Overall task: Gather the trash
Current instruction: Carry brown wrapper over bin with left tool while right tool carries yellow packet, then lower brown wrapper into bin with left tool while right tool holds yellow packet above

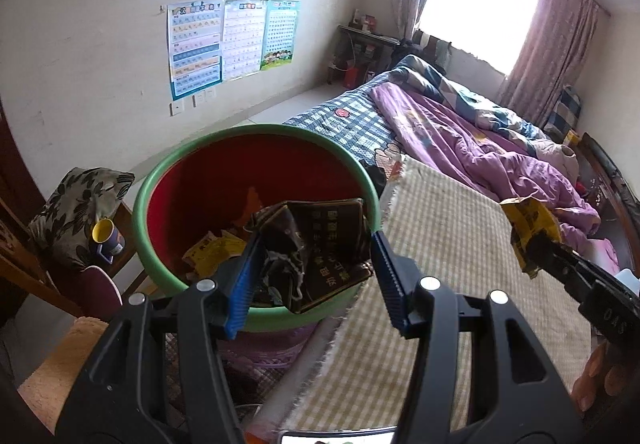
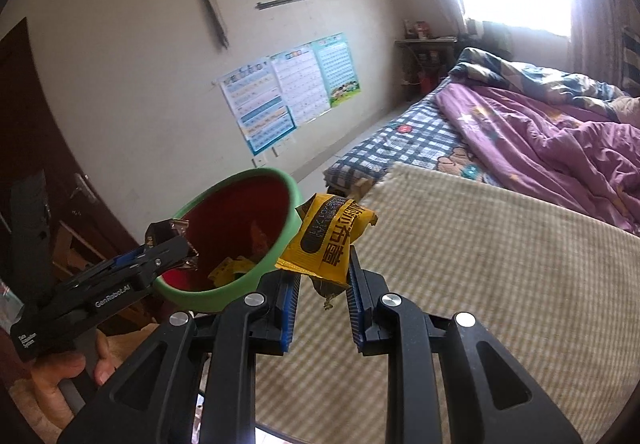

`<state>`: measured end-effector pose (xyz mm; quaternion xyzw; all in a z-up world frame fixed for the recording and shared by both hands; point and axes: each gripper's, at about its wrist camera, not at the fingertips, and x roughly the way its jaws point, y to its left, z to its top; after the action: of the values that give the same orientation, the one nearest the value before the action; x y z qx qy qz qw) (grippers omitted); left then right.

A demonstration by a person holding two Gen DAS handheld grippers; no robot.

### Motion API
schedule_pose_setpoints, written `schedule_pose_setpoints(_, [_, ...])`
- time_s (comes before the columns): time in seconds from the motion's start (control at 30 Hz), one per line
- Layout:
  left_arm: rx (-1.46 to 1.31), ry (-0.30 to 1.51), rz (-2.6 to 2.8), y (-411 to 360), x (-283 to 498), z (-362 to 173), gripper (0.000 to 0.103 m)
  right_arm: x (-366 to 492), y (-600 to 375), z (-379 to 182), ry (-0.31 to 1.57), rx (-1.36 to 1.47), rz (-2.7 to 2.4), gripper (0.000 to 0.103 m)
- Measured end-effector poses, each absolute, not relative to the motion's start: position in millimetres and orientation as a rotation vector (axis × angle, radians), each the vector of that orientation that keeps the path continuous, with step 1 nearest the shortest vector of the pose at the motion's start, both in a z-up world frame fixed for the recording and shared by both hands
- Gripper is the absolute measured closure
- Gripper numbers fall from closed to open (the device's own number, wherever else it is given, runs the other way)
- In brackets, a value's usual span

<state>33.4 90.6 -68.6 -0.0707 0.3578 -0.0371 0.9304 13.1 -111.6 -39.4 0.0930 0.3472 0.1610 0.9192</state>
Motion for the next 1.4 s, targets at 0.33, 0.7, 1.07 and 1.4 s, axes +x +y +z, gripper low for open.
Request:
schedule_pose_setpoints(0.33, [-0.149, 0.739, -0.056, 102, 35, -73, 0.051, 14, -98, -46, 0.731, 0.189, 0.352, 0.081])
schedule_pose_setpoints(0.7, [-0.127, 0.737, -0.048, 108, 42, -78, 0.051, 22, -86, -49, 0.742, 0.182, 0.359, 0.081])
schedule_pose_setpoints(1.07, [-0.115, 0.749, -0.048, 116, 53, -84, 0.051, 31, -66, -50, 0.745, 0.159, 0.379, 0.081])
schedule_pose_setpoints(1.4, [-0.117, 0.766, -0.043, 131, 64, -92, 0.051, 44, -43, -49, 0.742, 0.14, 0.413, 0.081])
